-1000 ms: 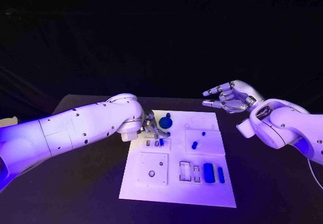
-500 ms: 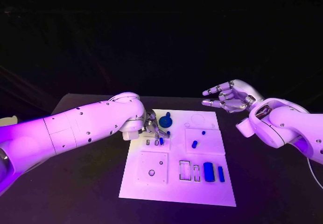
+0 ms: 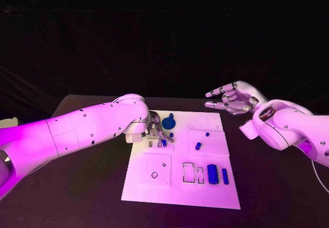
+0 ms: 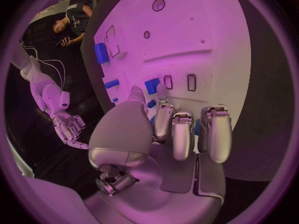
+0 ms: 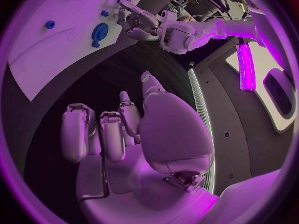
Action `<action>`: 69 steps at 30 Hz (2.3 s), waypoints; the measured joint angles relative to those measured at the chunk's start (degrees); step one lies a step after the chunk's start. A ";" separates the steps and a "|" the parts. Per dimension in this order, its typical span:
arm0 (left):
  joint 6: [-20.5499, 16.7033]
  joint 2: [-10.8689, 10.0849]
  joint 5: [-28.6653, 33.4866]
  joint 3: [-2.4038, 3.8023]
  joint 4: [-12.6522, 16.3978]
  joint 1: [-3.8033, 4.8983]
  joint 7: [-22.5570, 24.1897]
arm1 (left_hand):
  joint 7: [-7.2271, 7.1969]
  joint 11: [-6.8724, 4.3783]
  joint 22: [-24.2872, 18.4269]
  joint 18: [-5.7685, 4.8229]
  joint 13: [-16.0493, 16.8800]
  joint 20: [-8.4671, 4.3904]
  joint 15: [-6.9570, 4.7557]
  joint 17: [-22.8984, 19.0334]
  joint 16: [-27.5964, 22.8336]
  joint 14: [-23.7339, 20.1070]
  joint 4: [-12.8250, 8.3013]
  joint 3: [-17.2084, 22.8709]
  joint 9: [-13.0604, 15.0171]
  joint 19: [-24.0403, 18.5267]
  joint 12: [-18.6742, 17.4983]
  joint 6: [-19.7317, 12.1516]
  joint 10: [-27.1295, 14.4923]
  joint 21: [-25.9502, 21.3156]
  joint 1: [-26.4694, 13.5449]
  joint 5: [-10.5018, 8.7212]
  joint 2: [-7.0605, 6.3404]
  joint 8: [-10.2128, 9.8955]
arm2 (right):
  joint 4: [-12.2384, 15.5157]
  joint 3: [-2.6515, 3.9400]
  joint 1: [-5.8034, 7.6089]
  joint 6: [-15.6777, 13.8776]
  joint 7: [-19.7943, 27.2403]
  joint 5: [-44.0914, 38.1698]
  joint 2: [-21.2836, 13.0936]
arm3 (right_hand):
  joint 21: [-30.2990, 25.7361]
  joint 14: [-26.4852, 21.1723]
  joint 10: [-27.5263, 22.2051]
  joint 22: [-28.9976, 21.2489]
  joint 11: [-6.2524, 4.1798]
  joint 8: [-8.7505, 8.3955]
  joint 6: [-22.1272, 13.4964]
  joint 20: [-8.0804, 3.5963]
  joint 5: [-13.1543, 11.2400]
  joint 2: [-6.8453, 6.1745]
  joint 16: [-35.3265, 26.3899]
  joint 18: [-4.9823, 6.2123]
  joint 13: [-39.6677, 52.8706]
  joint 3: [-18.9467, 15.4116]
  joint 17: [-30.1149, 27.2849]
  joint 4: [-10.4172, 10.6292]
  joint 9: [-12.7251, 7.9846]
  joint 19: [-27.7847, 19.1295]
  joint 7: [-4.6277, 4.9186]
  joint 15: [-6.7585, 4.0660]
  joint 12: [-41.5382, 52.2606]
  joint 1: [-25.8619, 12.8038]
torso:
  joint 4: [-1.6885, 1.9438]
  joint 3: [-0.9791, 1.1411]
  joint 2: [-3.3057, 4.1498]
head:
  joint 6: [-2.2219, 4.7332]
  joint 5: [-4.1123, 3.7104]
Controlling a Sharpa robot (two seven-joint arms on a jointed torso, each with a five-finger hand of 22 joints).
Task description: Assemble the parts on the task board
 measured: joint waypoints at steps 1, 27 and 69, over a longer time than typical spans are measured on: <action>0.10 0.00 -0.01 0.00 0.00 0.00 0.00 | -0.09 0.00 0.00 0.00 0.04 0.00 0.00 0.00 0.00 0.00 -0.09 0.09 0.11 0.00 0.00 -0.09 0.00 0.00 0.35 0.00 0.01 0.00 | -0.01 0.00 -0.02 0.00 0.00 -0.01 0.00 | 0.00 0.00 0.00 0.00 0.00 0.00 0.00 0.00 0.00 0.00 0.00 0.00 0.00 0.00 0.00 0.00 0.00 0.00 0.00 0.00 0.00 0.00 | 0.00 0.00 0.00 | 0.00 0.00; -0.29 0.08 0.08 0.14 0.26 0.14 0.06 | 0.30 -0.03 -0.01 0.00 4.28 -0.54 -0.66 0.04 0.00 -0.20 -2.42 22.62 2.58 0.13 -1.24 -3.65 -0.20 0.00 11.87 5.59 -3.38 -2.77 | -0.25 -0.01 -0.36 0.07 -0.07 -0.12 0.29 | 0.00 0.00 0.00 -0.08 0.00 0.00 0.00 0.00 1.36 0.01 -0.22 0.00 -0.05 -0.03 -0.01 0.01 -0.01 0.00 0.00 0.00 0.08 0.01 | -0.01 -0.01 0.03 | -0.34 0.05; -14.17 -7.08 -1.00 -0.06 8.91 -3.65 0.01 | 0.66 -0.01 -0.02 0.00 0.53 -0.52 -0.60 0.01 0.00 -0.21 -0.89 42.01 8.32 0.11 -0.77 -3.23 0.42 0.00 3.16 6.16 -11.50 -0.52 | -0.79 -0.13 -1.12 0.81 -0.14 0.21 0.68 | 0.00 0.00 -0.21 -0.21 -0.20 0.00 0.00 0.00 4.78 0.53 -0.22 0.00 0.00 -0.96 0.01 0.32 -0.02 0.00 0.00 0.00 -0.10 -0.24 | 0.60 0.38 -0.17 | -0.60 0.25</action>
